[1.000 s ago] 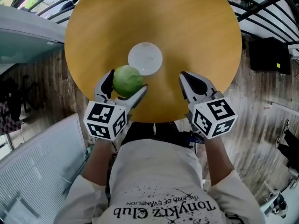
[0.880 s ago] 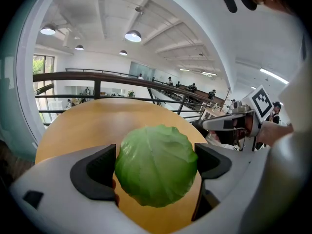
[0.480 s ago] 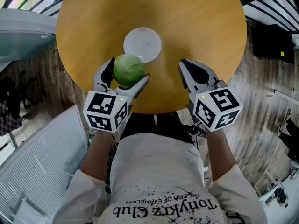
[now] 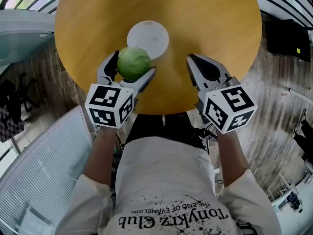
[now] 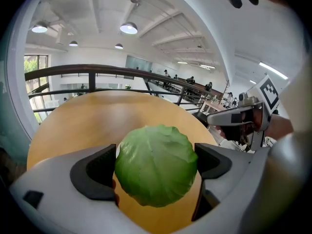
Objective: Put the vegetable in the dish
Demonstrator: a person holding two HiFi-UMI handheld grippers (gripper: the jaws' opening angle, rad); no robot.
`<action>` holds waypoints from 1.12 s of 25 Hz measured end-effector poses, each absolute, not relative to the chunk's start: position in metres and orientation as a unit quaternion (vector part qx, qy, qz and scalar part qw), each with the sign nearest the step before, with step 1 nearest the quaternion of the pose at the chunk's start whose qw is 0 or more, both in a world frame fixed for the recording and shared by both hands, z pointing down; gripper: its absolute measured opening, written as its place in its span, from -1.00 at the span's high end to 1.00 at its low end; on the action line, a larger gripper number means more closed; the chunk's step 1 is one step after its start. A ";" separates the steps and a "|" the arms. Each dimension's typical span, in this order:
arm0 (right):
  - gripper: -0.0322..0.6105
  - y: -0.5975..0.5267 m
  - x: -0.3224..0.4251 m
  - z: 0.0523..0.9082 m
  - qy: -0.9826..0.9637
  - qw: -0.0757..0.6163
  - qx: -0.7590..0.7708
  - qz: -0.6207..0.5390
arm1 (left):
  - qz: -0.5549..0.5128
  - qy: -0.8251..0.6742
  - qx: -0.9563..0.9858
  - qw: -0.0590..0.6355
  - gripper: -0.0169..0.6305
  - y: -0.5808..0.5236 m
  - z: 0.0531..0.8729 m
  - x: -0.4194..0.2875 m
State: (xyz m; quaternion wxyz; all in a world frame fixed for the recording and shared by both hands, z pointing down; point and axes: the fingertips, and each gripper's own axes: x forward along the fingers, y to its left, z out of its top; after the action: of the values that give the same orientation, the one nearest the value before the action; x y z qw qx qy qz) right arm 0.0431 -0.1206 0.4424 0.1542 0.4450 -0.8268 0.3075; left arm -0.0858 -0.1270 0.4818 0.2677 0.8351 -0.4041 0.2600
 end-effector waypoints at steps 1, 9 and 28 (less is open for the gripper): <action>0.83 -0.121 0.043 0.443 -0.827 0.154 0.445 0.308 | 0.264 -0.402 0.836 0.265 -0.57 -0.128 0.483 -0.085; 0.83 -0.133 0.037 0.455 -0.824 0.154 0.444 0.316 | 0.282 -0.392 0.834 0.267 -0.57 -0.138 0.504 -0.088; 0.83 -0.150 0.035 0.481 -0.818 0.166 0.439 0.332 | 0.340 -0.378 0.826 0.243 -0.57 -0.170 0.546 -0.079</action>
State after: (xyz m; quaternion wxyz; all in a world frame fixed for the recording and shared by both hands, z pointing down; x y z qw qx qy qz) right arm 0.0352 -0.1496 0.4812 0.1655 0.4387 -0.8183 0.3324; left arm -0.0789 -0.1701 0.5459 0.2428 0.8261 -0.3780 0.3402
